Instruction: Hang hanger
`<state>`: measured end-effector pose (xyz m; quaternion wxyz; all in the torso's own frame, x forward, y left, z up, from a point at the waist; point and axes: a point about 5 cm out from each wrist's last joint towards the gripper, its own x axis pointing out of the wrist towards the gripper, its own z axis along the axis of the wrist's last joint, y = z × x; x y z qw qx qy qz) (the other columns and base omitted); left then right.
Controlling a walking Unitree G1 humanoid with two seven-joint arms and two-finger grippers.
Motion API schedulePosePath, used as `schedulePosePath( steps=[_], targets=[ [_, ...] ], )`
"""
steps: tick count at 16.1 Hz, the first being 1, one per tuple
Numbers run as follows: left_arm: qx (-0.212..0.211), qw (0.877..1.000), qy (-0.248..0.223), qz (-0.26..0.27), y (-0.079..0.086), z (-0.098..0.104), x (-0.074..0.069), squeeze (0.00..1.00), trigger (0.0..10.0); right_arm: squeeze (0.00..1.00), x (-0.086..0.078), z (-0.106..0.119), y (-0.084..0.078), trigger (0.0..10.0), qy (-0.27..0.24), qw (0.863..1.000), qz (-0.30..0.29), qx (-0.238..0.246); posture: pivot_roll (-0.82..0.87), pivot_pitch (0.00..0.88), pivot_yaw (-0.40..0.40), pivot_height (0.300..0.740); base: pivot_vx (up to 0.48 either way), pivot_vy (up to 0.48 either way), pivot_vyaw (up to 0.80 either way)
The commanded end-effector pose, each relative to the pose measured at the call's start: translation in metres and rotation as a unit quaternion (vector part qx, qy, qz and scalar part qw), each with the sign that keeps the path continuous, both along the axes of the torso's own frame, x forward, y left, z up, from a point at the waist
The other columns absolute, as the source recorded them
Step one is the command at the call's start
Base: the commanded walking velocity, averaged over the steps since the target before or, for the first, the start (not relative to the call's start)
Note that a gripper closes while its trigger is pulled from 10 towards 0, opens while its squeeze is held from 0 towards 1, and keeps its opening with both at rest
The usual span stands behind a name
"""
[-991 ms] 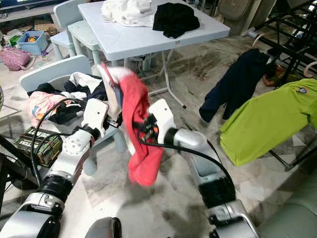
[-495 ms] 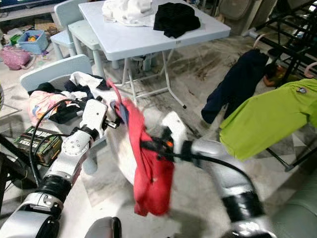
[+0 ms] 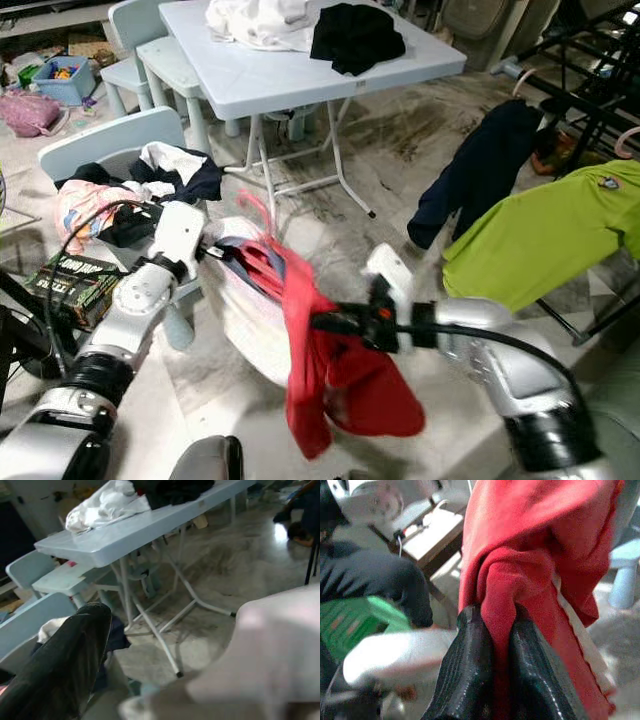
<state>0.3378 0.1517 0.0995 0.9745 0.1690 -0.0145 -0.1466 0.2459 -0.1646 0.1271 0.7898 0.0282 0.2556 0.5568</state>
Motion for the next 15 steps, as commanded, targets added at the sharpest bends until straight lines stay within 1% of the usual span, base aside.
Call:
schedulePosePath(
  steps=[1,2,3,5,6,7,8,9,10,11,12,14,15],
  targets=[
    [0.004,1.000,-0.014,0.010,0.006,0.007,0.004,0.00,10.0,0.00,-0.001,0.004,-0.010,10.0,-0.017,1.000,0.006,-0.019,-0.06,0.052,-0.030,0.740,0.000,0.000,0.00],
    [0.007,1.000,-0.015,0.012,0.009,0.007,0.003,0.00,10.0,0.00,0.000,-0.001,-0.025,10.0,-0.025,0.998,-0.002,-0.060,-0.06,0.052,-0.030,0.740,0.000,0.000,0.00],
    [0.010,1.000,-0.015,0.013,0.010,0.007,0.003,0.00,10.0,0.00,0.003,-0.001,-0.034,10.0,-0.027,0.997,-0.014,-0.072,-0.06,0.052,-0.030,0.740,0.000,0.000,0.00],
    [0.015,1.000,-0.013,0.015,0.013,0.005,0.001,0.00,10.0,0.00,0.009,0.005,-0.060,10.0,-0.039,0.993,-0.029,-0.109,-0.06,0.052,-0.030,0.740,0.000,0.000,0.00],
    [0.016,1.000,-0.012,0.017,0.014,0.004,0.001,0.00,10.0,0.00,0.009,0.007,-0.068,10.0,-0.038,0.992,-0.031,-0.116,-0.06,0.052,-0.030,0.740,0.000,0.000,0.00],
    [0.016,1.000,-0.012,0.018,0.016,0.004,0.000,0.00,10.0,0.00,0.007,0.007,-0.080,10.0,-0.039,0.990,-0.034,-0.135,-0.06,0.052,-0.031,0.740,0.000,0.000,0.00],
    [0.017,1.000,-0.011,0.018,0.017,0.004,0.000,0.00,10.0,0.00,0.006,0.005,-0.090,10.0,-0.041,0.985,-0.039,-0.162,-0.06,0.053,-0.033,0.740,0.000,0.000,0.00],
    [0.017,1.000,-0.011,0.019,0.017,0.004,0.000,0.00,10.0,0.00,0.006,0.003,-0.095,10.0,-0.044,0.982,-0.042,-0.179,-0.06,0.053,-0.033,0.740,0.000,0.000,0.00],
    [0.014,1.000,-0.008,0.021,0.017,0.002,-0.001,0.00,10.0,0.00,0.001,-0.004,-0.108,10.0,-0.055,0.971,-0.027,-0.232,-0.07,0.053,-0.034,0.740,0.000,0.000,0.00],
    [0.009,1.000,-0.005,0.022,0.018,0.001,-0.001,0.00,10.0,0.00,-0.001,-0.006,-0.111,10.0,-0.058,0.967,-0.020,-0.248,-0.07,0.053,-0.034,0.740,0.000,0.000,0.00],
    [0.007,1.000,-0.003,0.023,0.017,0.001,-0.002,0.00,10.0,0.00,-0.004,-0.006,-0.114,10.0,-0.056,0.966,-0.012,-0.252,-0.07,0.052,-0.032,0.740,0.000,0.000,0.00],
    [-0.001,1.000,0.011,0.026,0.018,-0.003,-0.003,0.00,10.0,0.00,-0.009,0.001,-0.118,10.0,-0.046,0.971,-0.001,-0.236,-0.08,0.055,-0.032,0.740,0.000,0.000,0.00],
    [-0.008,0.999,0.015,0.029,0.018,-0.004,-0.003,0.00,10.0,0.00,-0.011,0.003,-0.121,10.0,-0.047,0.969,0.005,-0.241,-0.08,0.057,-0.032,0.740,0.000,0.000,0.00]
  ],
)
